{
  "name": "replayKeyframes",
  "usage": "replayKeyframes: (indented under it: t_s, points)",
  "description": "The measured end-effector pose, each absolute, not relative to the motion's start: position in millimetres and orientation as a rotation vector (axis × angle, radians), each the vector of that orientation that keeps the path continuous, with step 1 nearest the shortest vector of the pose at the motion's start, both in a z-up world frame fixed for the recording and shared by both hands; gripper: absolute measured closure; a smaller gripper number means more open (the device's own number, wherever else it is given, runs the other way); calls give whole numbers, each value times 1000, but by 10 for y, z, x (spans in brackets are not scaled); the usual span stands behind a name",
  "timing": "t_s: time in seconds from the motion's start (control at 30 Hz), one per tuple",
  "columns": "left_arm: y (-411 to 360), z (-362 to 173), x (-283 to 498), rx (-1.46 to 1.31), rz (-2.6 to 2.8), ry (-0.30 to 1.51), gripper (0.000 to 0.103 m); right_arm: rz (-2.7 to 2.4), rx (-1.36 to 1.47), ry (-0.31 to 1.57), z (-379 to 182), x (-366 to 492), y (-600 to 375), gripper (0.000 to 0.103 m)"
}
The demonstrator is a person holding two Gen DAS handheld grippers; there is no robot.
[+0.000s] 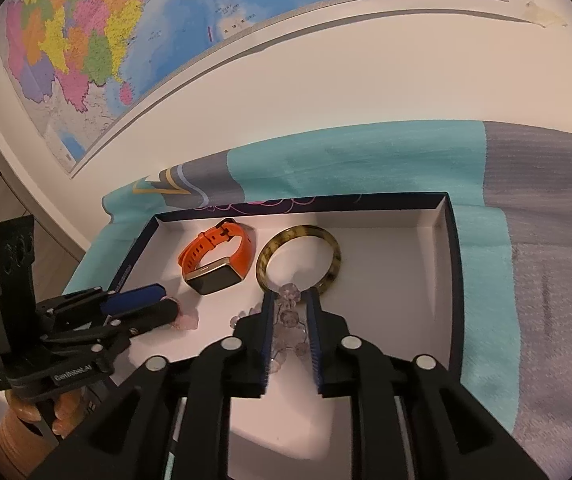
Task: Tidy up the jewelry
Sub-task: 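Open both grippers to drop the crystal bracelet and pink ring in the box, then grasp the black ring with the left gripper while the right gripper grasps the dark red beaded bracelet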
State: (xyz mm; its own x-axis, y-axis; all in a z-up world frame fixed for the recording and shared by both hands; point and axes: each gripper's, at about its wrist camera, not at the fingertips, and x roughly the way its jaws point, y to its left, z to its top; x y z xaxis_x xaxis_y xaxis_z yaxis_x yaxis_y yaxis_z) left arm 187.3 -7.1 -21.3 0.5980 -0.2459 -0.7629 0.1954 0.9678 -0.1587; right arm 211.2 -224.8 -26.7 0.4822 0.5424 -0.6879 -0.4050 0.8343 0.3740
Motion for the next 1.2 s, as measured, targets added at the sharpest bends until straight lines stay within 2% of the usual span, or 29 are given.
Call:
replayKeyframes:
  t_s: [0.2,0.5,0.6,0.8,0.9,1.2]
  points:
    - [31,-79,1707,-82,-254,860,56,575,161,899,-264,2052,-2298,81]
    - [132,91,1311,-124,-287,794,47,606,168,872,-132,1824,-2376,74]
    - [181,134,1147,-120,-279,772,43,628,163,859,-69,1680,-2400,65]
    - [268,136,852,-107,-270,757,42,676,117,835,42,1284,-2468,62]
    - [324,121,707,-110,-270,755,38,682,89,821,86,1090,-2520,56]
    - [339,45,418,-101,-248,760,36,661,64,857,-44,737,-2625,55]
